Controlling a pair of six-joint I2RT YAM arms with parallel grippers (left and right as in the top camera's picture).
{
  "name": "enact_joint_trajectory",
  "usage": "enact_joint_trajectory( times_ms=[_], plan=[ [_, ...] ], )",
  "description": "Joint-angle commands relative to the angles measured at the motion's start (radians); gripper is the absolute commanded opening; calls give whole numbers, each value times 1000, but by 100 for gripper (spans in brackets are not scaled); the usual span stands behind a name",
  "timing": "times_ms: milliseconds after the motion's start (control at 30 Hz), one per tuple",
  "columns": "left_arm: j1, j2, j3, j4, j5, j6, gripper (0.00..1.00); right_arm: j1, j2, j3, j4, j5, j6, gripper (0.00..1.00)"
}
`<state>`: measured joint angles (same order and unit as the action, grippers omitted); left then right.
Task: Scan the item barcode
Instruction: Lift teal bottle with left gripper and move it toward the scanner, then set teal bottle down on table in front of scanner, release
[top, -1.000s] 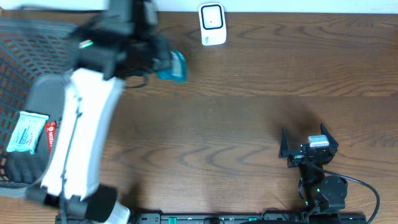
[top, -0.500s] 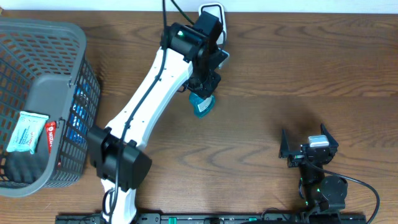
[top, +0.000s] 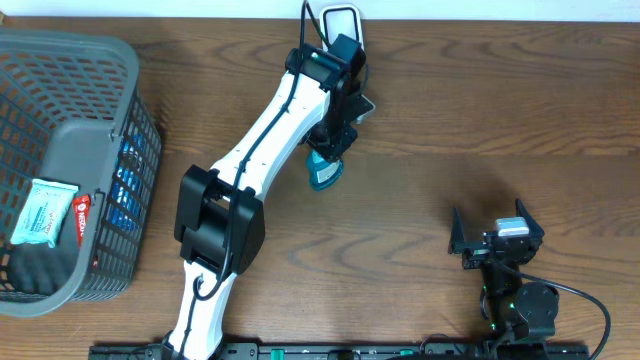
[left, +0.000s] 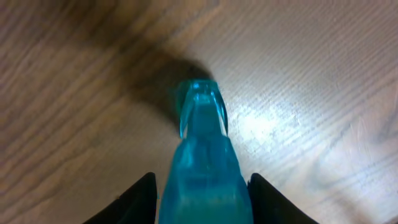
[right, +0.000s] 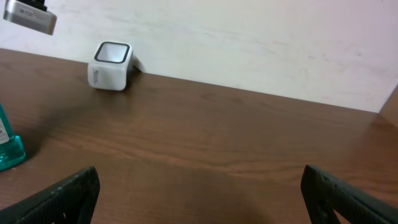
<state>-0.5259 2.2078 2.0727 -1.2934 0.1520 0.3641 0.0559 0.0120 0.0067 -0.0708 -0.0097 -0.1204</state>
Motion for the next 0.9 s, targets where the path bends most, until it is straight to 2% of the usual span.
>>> enact_joint_trajectory(
  times_ms=[0,67,100,133,233,467,700,800,867],
  plan=[
    [-1,-3,8,8,-10,24,56,-5,-6,-1,-4,4,8,99],
    [-1,-3,8,8,-10,24,68,-5,-6,-1,-4,4,8,99],
    [-1,-3,8,8,-10,24,70,-5,-6,-1,-4,4,8,99],
    [-1,-4,8,8,-11,24,78,-5,-6,-1,-4,4,8,99],
    [-1,-10,8,2,-30,19,85,-5,-6,-1,-4,4,8,99],
    [-2,-68,9,-11,-67,-7,88,-5,-6,-1,-4,4,8,99],
    [-26,-247,9,-53,-24,-29,96,-5,-6,-1,-4,4,8,99],
    [-39,-359,9,-68,-42,-72,96,-5,-6,-1,-4,4,8,99],
    [-35,-443,9,-72,-121,-152,96,-5,-6,-1,-4,4,8,99]
  ],
)
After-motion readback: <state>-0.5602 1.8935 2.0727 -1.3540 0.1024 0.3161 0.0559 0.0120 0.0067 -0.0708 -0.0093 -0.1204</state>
